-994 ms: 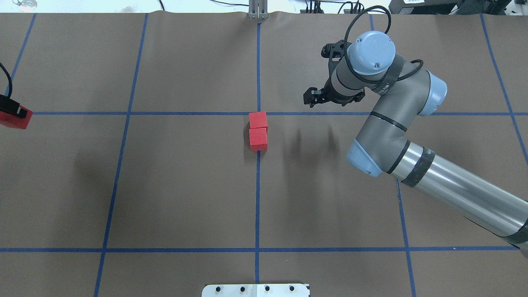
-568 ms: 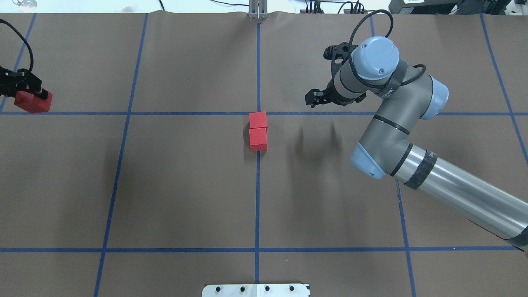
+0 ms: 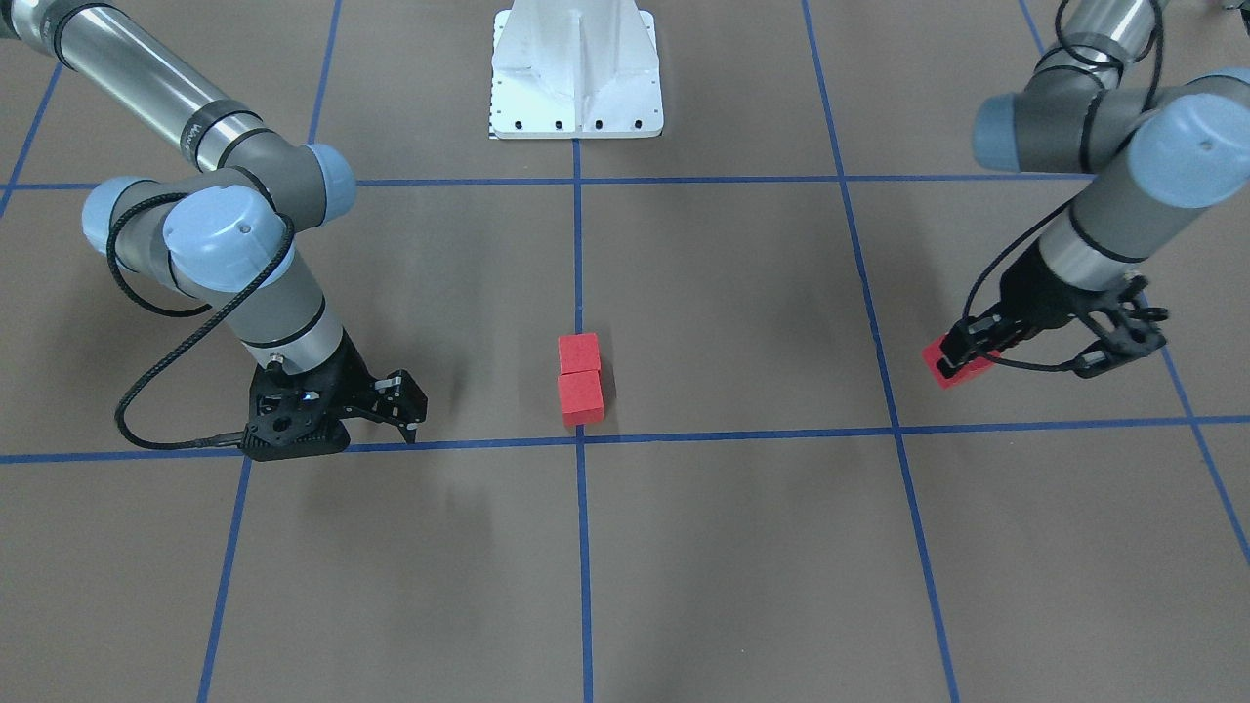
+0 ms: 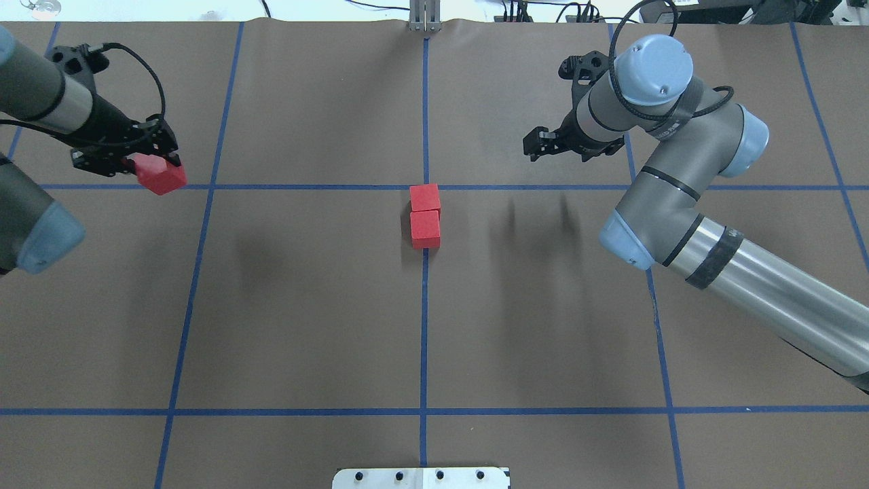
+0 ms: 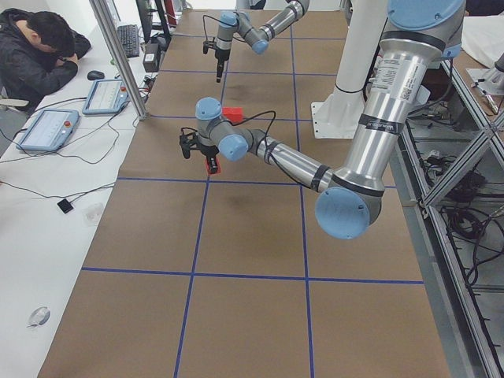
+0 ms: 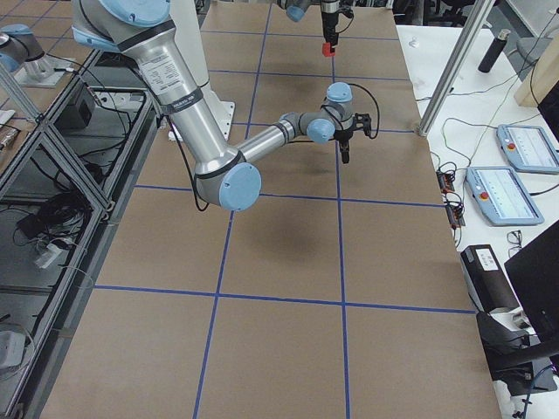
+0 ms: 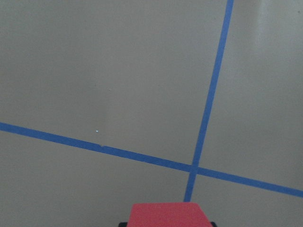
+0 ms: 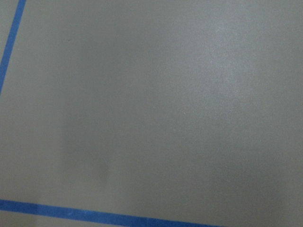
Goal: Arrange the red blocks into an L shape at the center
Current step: 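Carry the red cube with the left gripper toward the center cubes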
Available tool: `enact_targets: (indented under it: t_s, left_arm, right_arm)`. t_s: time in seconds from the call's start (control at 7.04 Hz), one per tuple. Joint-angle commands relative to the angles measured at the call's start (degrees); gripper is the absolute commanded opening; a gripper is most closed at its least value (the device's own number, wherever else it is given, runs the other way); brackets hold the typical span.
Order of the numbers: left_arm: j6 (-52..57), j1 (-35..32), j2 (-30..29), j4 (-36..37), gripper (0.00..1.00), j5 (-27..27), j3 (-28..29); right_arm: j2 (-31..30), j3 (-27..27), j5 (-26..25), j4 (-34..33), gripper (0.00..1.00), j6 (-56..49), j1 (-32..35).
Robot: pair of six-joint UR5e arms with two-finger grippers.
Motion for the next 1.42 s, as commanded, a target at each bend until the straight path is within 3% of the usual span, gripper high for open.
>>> enact_targets:
  t_s: [0.0, 0.14, 0.43, 0.99, 1.28]
  left_arm:
    - [-17.93, 8.31, -9.34, 6.17, 0.11, 7.50, 3.83]
    - [-23.92, 11.65, -12.08, 6.28, 0.11, 10.75, 5.77]
    - [-31.68, 13.96, -19.46, 7.15, 0.14, 11.75, 12.52]
    - [-30.75, 14.85, -23.62, 8.30, 0.05, 12.54, 12.38]
    - [-30.66, 14.94, -23.98, 8.30, 0.00, 16.49, 10.45]
  right_arm:
    - [0.22, 0.31, 5.10, -8.91, 0.99, -1.84, 3.96]
    - [-0.04, 0.31, 5.72, -9.21, 0.99, -6.03, 6.15]
    - [-2.14, 0.57, 6.43, -8.34, 0.99, -6.77, 7.31]
    - [-2.59, 2.33, 6.25, -8.33, 0.99, -6.78, 7.23]
    - [-2.68, 2.42, 6.08, -8.42, 0.99, -6.78, 7.23]
